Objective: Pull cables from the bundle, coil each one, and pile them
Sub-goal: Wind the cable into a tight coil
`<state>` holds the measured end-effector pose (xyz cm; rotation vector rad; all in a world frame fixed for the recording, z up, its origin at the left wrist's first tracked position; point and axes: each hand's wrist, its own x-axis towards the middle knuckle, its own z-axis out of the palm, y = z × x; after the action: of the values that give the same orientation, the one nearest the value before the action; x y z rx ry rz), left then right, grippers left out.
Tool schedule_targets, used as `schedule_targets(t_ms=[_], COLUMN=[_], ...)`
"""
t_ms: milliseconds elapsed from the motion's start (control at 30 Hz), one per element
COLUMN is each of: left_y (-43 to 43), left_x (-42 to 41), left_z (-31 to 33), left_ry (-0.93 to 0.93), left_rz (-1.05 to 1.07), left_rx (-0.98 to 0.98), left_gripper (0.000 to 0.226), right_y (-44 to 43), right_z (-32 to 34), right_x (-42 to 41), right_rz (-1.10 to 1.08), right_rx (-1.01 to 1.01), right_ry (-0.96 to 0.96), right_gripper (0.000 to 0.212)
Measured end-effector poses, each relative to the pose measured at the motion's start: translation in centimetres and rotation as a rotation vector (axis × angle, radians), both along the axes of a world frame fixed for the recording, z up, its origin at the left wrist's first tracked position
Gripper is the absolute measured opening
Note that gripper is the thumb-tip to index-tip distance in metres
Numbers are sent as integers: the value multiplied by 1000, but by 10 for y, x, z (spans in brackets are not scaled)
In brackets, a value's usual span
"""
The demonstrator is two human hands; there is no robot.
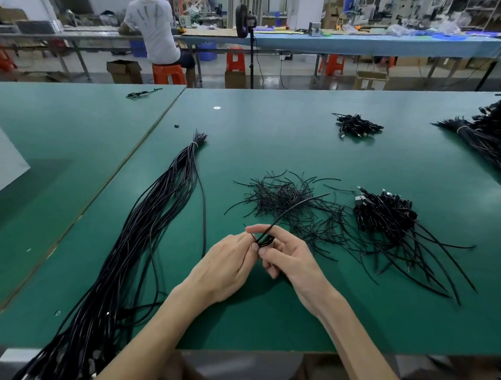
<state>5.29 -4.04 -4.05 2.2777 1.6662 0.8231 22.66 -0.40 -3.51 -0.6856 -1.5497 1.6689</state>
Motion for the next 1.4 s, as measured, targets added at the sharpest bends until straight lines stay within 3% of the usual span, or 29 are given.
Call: schedule_targets(t_ms=[233,533,700,1200,1400], left_y=[0,-1,1,4,5], left_x=[0,-5,-5,-7,-7], left_z=[0,8,8,4,-3], left_ry=[-10,-306,-398,-338,-258], left_rz=[-5,-5,16,-6,-11], left_rx=[-15,-102,-139,-77,13], left_gripper=[27,38,45,61,27], right_y=[-1,0,-4,-7,-6], right_z=[-2,0,-5,-11,-13], right_x=[-1,0,-7,-11,-10], right_rz=[-28,-19,-108,-196,-233], right_rx=[-2,51,179,251,300], right_ry=[-21,-78,-153,-244,-308], right_gripper=[33,35,33,34,28])
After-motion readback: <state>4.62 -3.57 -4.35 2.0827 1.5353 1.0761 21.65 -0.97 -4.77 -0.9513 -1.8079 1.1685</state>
